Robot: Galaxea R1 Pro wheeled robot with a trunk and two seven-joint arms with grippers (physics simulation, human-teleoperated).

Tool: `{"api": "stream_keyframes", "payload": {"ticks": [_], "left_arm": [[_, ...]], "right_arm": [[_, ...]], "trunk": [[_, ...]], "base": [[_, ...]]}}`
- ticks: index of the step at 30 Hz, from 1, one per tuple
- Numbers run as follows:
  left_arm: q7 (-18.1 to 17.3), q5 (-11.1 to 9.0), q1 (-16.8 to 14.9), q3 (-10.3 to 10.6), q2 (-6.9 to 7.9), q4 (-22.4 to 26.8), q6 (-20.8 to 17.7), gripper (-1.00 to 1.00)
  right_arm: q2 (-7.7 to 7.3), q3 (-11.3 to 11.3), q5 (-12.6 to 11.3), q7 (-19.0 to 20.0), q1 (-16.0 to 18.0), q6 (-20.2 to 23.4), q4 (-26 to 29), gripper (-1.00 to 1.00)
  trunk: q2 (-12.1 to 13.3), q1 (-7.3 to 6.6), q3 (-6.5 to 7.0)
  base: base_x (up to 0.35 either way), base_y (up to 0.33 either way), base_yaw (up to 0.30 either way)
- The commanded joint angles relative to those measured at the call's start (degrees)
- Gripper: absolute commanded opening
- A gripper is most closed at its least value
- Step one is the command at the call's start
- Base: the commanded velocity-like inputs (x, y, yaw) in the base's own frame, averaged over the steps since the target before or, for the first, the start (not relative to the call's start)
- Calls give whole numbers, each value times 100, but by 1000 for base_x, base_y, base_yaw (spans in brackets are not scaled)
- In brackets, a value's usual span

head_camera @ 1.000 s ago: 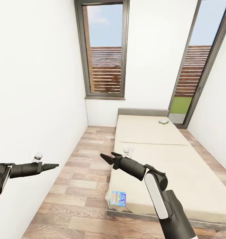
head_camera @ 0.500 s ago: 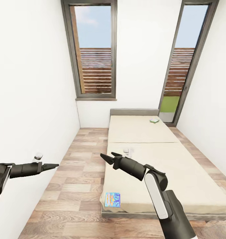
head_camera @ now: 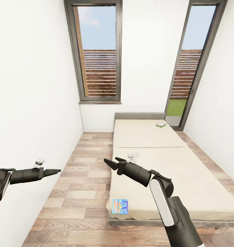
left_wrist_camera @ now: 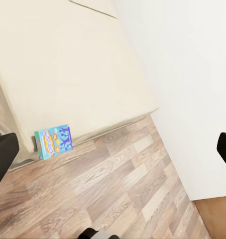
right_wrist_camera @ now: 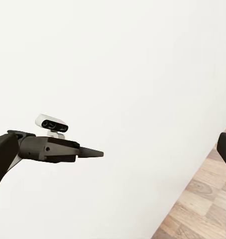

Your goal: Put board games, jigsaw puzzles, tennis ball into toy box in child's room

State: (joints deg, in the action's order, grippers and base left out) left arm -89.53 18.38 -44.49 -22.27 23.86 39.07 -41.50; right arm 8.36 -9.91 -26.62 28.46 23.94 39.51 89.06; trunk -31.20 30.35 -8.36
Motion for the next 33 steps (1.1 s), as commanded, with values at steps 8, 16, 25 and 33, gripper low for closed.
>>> {"api": "stream_keyframes", "payload": {"ticks": [8, 16, 25, 33], "left_arm": [[-47, 60, -7, -17, -4, 4, -60, 100], [-47, 60, -7, -18, -4, 4, -60, 100], [-47, 60, -7, -22, -4, 4, -60, 100], [-47, 60, -7, -23, -4, 4, -60, 100]], "right_arm": [[3, 6, -27, -6, 5, 37, -2, 100], [0, 6, -27, -4, 5, 32, -2, 100], [3, 6, -30, -4, 5, 31, 1, 100], [6, 51, -29, -8, 5, 31, -1, 100]], "trunk": [[-10, 3, -11], [-10, 3, -11], [-10, 3, -11], [-10, 3, -11]], "base": [[0, 35, 0], [0, 72, 0], [0, 7, 0], [0, 0, 0]]}}
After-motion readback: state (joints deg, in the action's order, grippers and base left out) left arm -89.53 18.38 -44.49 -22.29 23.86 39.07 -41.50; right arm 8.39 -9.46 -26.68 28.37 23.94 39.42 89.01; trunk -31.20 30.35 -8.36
